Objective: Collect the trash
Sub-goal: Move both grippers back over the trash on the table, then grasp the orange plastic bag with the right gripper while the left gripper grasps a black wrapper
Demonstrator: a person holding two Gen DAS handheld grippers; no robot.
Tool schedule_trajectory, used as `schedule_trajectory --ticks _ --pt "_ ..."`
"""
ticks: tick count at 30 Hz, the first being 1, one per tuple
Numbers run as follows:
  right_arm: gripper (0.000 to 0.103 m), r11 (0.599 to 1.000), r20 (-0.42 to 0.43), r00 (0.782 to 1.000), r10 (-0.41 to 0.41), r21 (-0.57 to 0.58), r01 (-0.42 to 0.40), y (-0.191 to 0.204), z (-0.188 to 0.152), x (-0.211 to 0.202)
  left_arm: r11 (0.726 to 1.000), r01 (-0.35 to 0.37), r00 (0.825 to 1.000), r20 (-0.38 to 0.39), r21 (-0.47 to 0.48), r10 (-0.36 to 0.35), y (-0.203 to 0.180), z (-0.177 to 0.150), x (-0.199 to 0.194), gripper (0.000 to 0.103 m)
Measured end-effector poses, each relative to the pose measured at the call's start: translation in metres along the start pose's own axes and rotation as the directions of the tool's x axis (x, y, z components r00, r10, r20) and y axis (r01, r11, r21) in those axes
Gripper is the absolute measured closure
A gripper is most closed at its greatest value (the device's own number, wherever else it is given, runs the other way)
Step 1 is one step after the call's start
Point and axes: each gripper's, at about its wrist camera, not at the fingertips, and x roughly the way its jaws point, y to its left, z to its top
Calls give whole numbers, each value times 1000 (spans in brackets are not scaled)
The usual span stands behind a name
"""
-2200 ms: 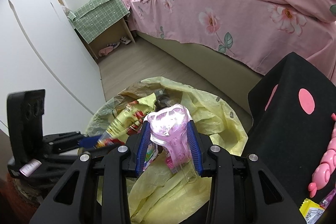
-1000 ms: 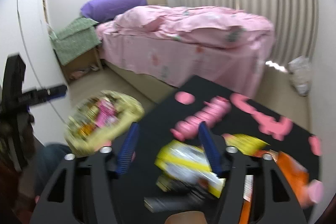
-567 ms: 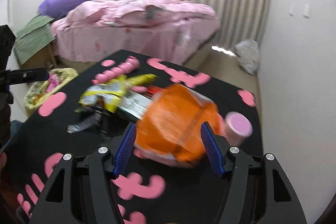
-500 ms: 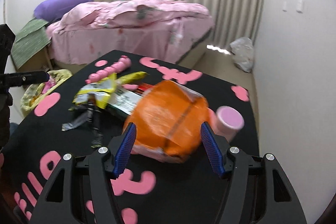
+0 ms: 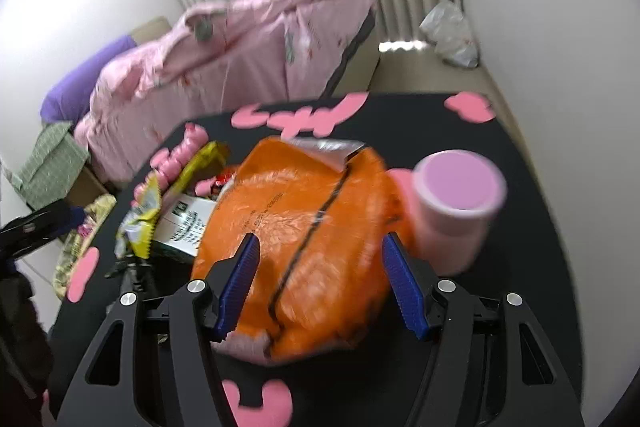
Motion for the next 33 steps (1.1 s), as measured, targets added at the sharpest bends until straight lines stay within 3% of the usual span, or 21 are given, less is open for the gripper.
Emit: schedule_trajectory --ticks 3,7,9,15,20,24,27,30,33 --pt "46 998 -54 998 -11 -54 8 13 -2 21 1000 -22 1000 5 -7 22 13 -4 -10 33" --pt "79 997 -56 997 56 -54 -59 12 -5 15 998 -35 999 5 -50 35 34 -10 -18 33" --pt "81 996 -51 996 67 -58 -70 10 -7 6 997 -40 999 2 -64 40 42 -13 -20 33" --pt "83 986 9 994 111 -127 -109 14 -18 -49 998 -18 1000 0 -54 18 48 -18 -22 33" --pt "83 983 15 991 135 -125 -132 8 -34 -79 996 50 999 -11 78 -49 34 -12 -8 33" --pt "83 987 6 994 108 -118 -106 8 -51 -84 988 41 999 -29 147 -37 29 -2 12 33" --pt "83 990 1 996 87 -114 -86 8 -57 -81 995 -6 999 -42 100 10 34 -1 17 33" --pt "83 991 -2 998 66 -120 -66 7 -60 -77 998 51 996 -72 45 -48 36 -12 11 33" --pt "83 993 -4 998 61 -103 -61 5 -60 -73 993 79 992 -102 86 -70 25 -29 6 33"
